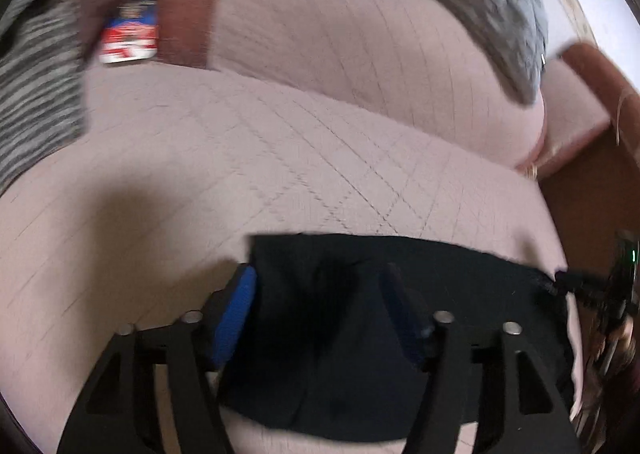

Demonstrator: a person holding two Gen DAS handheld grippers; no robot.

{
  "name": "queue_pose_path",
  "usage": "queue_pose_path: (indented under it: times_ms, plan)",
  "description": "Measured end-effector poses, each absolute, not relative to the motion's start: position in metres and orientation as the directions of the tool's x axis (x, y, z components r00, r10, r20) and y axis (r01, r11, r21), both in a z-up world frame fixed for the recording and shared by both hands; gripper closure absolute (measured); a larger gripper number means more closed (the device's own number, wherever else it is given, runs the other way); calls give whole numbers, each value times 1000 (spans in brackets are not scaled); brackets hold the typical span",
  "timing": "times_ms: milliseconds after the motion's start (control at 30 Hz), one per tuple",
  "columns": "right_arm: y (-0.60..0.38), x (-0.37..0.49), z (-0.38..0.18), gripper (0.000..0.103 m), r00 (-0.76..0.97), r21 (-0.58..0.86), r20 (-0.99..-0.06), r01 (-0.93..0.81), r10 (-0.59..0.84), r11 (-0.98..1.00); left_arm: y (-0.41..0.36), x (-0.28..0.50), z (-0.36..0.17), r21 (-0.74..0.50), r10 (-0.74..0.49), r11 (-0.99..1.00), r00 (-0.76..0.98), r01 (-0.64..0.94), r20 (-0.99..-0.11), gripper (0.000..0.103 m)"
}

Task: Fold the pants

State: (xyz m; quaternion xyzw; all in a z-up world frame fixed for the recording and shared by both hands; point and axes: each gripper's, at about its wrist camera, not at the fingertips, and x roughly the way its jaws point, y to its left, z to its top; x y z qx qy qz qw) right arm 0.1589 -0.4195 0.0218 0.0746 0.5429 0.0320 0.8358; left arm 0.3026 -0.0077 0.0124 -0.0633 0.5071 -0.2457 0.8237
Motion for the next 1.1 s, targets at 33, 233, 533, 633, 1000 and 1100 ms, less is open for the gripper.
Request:
queue_pose_path:
  times_ms: [33, 233, 533, 633, 1000, 1100]
  plan:
    - [-420, 167, 12, 46, 380, 171, -912, 15, 152, 985, -14, 305, 9, -354, -484, 858, 355, 371, -800, 17]
    - [-406, 171, 0, 50, 392, 158, -905, -47, 164, 986, -40, 307, 6, -312, -486, 842, 367, 440, -794, 7]
    - [-396, 143, 33, 99, 447, 118, -887, -20, 114, 993, -22, 297, 36, -365, -522, 837, 395, 407, -756, 92]
    - [-382, 122, 51, 99, 474, 88, -876, -28, 91, 996, -21, 273, 61, -350, -531, 832, 437, 429, -726, 93]
    - [-327, -45, 96, 99, 505, 100, -854, -67, 120, 993, 47, 82, 136, -227, -536, 834, 637, 503, -554, 94]
    - [-326, -105, 74, 100, 453, 129, -881, -45, 136, 991, 83, 16, 120, -206, -509, 851, 663, 483, -549, 93]
